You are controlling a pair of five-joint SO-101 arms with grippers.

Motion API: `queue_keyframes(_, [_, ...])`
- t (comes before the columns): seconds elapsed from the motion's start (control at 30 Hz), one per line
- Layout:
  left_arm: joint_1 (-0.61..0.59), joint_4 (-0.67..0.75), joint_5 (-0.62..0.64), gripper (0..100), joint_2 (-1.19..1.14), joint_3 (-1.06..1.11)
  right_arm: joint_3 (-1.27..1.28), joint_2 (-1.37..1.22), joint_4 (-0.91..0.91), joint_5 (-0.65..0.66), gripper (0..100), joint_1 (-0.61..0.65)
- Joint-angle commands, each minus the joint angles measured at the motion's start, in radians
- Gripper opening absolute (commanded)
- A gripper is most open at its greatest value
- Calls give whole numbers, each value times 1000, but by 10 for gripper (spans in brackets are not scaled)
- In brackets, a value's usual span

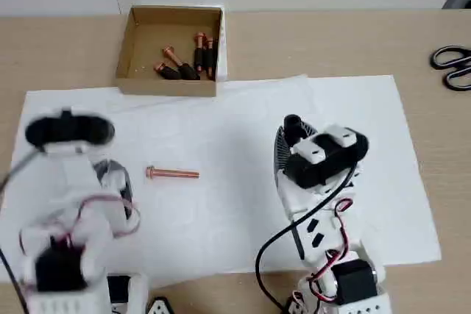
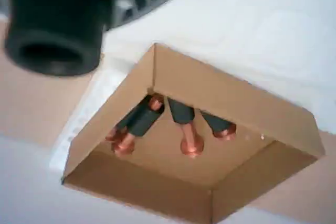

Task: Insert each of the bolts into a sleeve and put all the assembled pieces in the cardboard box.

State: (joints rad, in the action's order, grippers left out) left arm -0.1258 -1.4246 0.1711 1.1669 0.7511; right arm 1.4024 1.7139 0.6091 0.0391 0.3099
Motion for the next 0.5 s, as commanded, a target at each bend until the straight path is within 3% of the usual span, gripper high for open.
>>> queue_keyframes(0.0, [6, -75, 180, 6, -345, -254, 41, 93, -24, 72, 5, -4])
queue_keyframes(0.2, [6, -331, 428, 6, -818, -659, 57, 97, -24, 89, 5, -4])
queue_keyframes(0.33, [11, -322, 511, 6, -948, -720, 64, 97, -22, 92, 5, -4])
queue_keyframes(0.47, [123, -321, 637, 6, -982, -725, 66, 97, -18, 95, 5, -4])
